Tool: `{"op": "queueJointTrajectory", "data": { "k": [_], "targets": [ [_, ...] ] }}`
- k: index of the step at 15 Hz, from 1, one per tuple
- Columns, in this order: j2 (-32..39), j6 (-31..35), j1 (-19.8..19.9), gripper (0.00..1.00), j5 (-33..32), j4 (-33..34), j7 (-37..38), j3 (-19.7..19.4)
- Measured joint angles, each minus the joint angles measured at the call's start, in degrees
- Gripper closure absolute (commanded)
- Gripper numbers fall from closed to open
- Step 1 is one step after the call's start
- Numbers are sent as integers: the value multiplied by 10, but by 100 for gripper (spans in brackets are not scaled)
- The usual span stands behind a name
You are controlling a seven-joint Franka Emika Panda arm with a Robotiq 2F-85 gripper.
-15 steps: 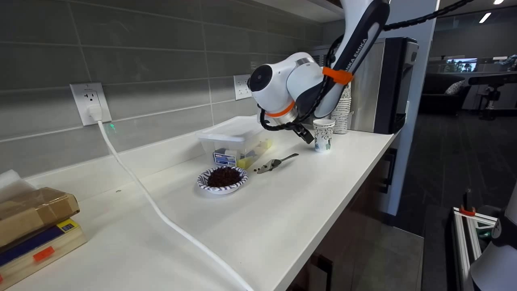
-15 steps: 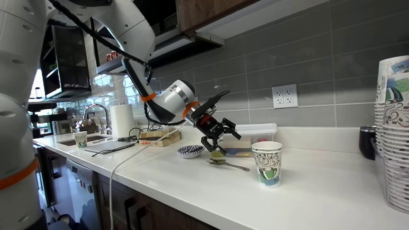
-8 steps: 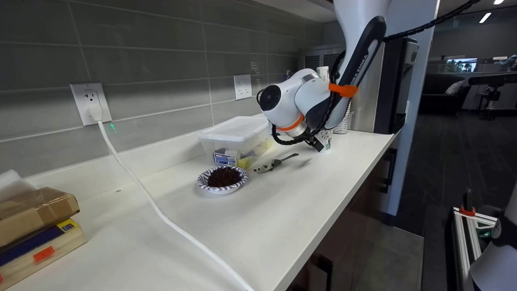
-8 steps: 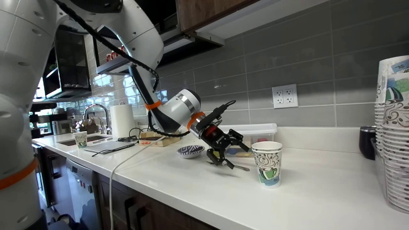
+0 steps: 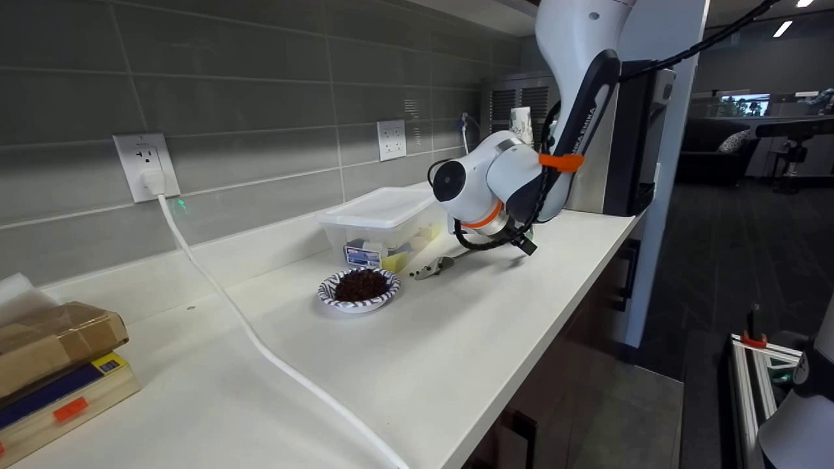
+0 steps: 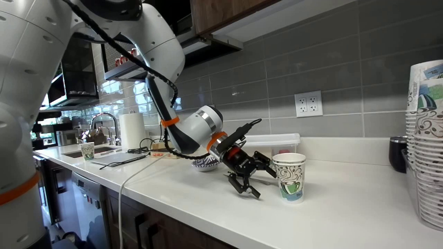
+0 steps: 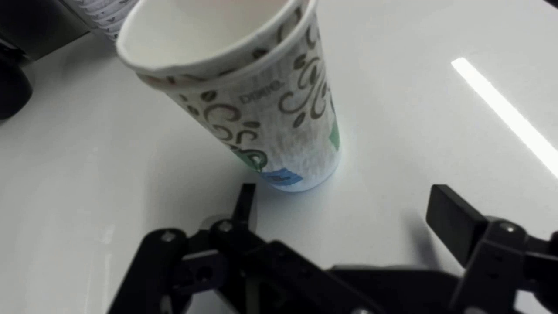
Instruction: Flip the two paper cups
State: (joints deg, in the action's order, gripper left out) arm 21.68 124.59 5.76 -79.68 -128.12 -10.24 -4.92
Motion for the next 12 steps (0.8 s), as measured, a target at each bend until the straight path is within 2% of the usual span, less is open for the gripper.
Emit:
{"op": "queueJointTrajectory", "data": {
  "k": [8, 12],
  "targets": [
    [36, -27, 0, 0, -32, 19, -18, 2],
    [56, -37, 1, 0, -77, 27, -33, -4]
  ]
}}
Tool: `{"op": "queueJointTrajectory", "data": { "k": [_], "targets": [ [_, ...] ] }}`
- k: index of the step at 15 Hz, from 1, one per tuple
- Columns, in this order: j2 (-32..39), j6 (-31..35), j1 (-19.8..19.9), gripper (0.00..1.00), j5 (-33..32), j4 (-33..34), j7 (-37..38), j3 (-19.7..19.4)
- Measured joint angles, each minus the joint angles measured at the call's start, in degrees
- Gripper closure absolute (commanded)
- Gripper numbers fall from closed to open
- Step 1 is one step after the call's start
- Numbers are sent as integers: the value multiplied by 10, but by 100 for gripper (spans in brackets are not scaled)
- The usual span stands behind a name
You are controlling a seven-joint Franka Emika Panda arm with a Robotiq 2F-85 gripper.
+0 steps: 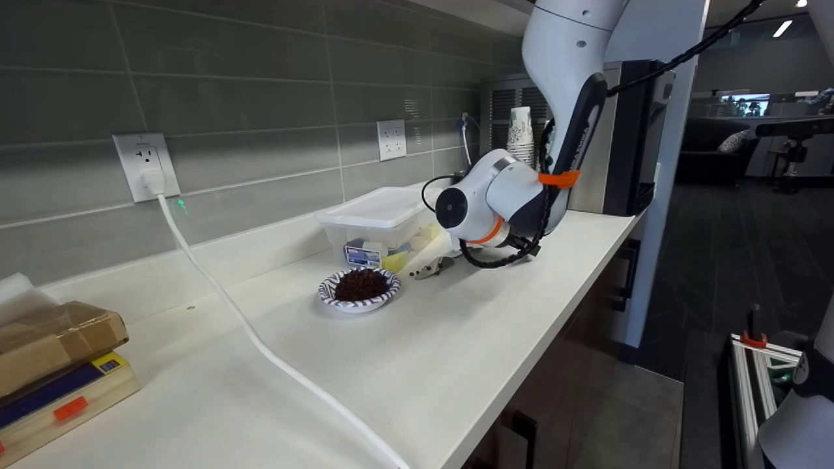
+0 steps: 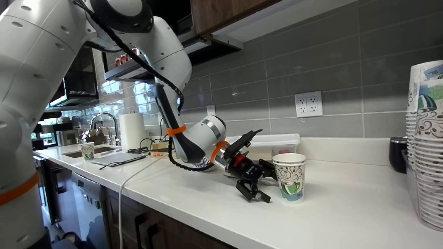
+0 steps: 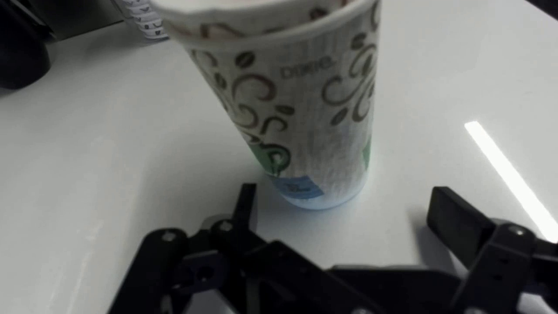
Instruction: Flip the two paper cups
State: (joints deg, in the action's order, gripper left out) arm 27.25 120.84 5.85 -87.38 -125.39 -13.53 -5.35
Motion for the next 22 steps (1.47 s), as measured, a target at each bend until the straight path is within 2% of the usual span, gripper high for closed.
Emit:
{"op": "queueJointTrajectory", "data": {
  "k": [7, 17, 22],
  "targets": [
    [42, -45, 21, 0, -76, 10, -4, -23],
    [45, -116, 11, 0, -76, 38, -12, 11],
    [58, -133, 19, 0, -79, 37, -12, -7]
  ]
}}
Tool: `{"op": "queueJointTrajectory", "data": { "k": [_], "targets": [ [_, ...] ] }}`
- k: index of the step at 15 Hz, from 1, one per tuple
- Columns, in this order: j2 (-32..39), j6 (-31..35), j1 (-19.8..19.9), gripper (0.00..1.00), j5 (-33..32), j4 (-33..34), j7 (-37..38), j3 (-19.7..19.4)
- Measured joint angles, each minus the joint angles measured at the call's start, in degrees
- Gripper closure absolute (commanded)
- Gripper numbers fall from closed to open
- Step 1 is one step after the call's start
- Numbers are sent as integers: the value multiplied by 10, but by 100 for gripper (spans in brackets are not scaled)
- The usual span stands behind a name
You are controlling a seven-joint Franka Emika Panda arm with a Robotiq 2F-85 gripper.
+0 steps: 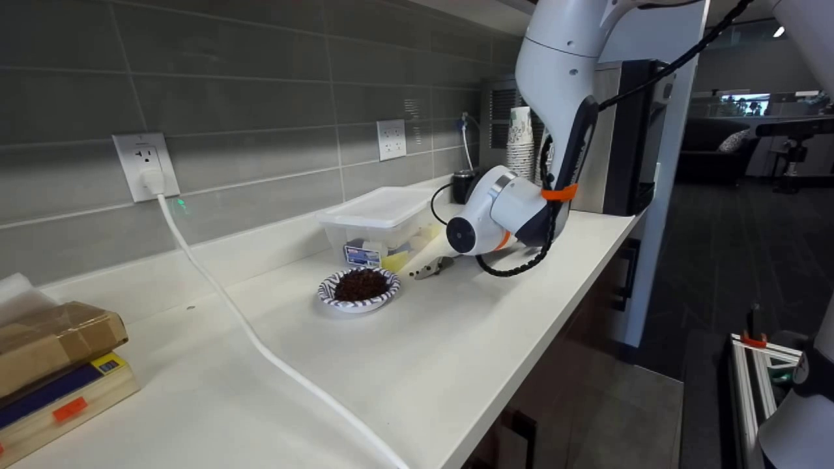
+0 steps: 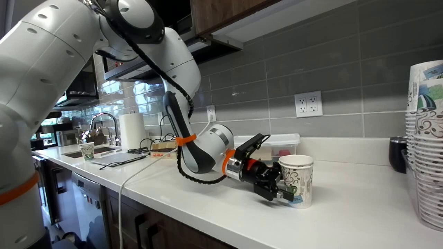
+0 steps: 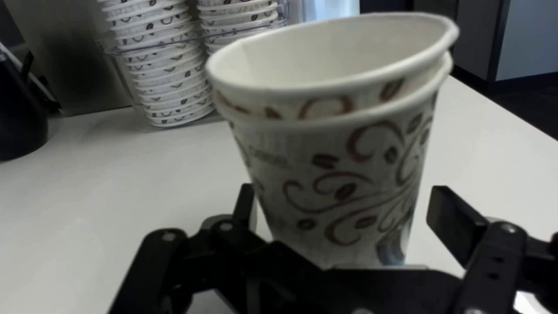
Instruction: Flip the two paper cups
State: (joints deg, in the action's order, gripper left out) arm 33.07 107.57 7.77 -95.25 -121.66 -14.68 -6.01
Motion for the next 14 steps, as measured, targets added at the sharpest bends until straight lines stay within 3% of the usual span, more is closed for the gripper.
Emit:
{"op": "queueJointTrajectory", "data": {
  "k": [3, 4, 5, 8, 12, 14],
  "targets": [
    [8, -5, 9, 0, -6, -1, 1, -10],
    [9, -5, 12, 25, -8, -1, 5, -11],
    [10, -5, 15, 26, -9, -1, 10, -12],
    [11, -4, 22, 50, -9, -1, 32, -12],
    [12, -1, 26, 63, -9, -1, 62, -10],
    [12, 0, 27, 64, -9, -1, 72, -10]
  ]
}}
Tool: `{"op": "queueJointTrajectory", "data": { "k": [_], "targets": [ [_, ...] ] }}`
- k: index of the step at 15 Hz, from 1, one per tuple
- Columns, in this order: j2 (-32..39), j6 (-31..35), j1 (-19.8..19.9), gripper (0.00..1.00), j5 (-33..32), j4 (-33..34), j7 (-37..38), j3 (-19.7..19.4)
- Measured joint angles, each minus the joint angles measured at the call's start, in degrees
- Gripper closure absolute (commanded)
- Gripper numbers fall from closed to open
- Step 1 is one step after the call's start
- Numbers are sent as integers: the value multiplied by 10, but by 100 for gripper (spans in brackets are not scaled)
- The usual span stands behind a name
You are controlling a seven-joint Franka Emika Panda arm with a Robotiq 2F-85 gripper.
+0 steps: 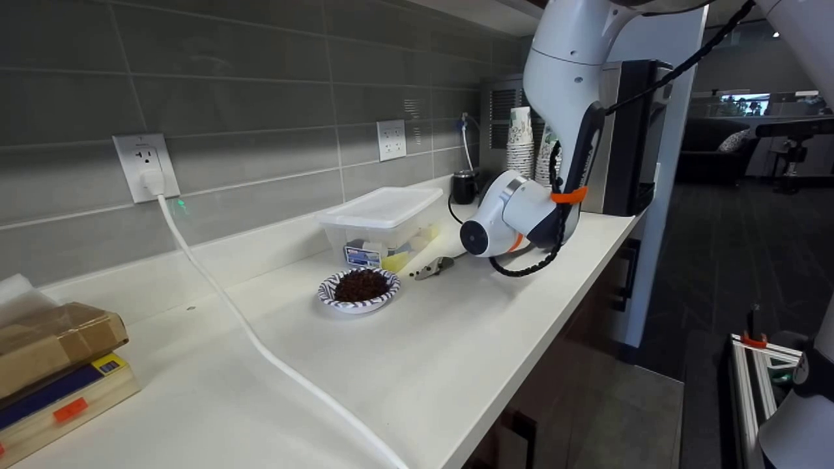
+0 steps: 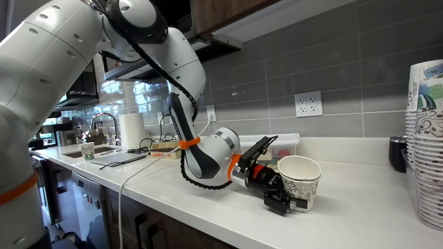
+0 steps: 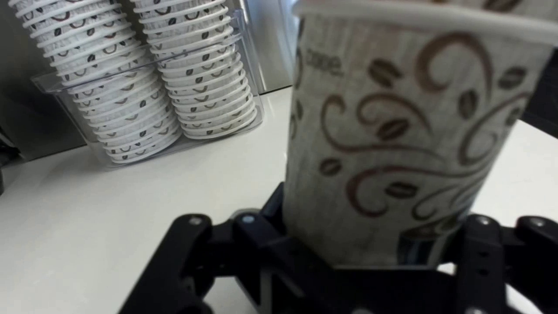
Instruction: Flip the two paper cups
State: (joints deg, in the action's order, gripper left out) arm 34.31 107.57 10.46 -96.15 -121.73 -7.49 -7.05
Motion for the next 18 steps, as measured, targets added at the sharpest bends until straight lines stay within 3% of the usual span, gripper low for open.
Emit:
{"op": "queueJointTrajectory", "data": {
  "k": [4, 11, 18],
  "targets": [
    [-5, 2, 2, 65, 27, 5, 7, 7],
    [-82, 16, -6, 65, 211, 52, -38, 68],
    [-138, 65, 5, 65, 262, 66, 10, 37]
  ]
}}
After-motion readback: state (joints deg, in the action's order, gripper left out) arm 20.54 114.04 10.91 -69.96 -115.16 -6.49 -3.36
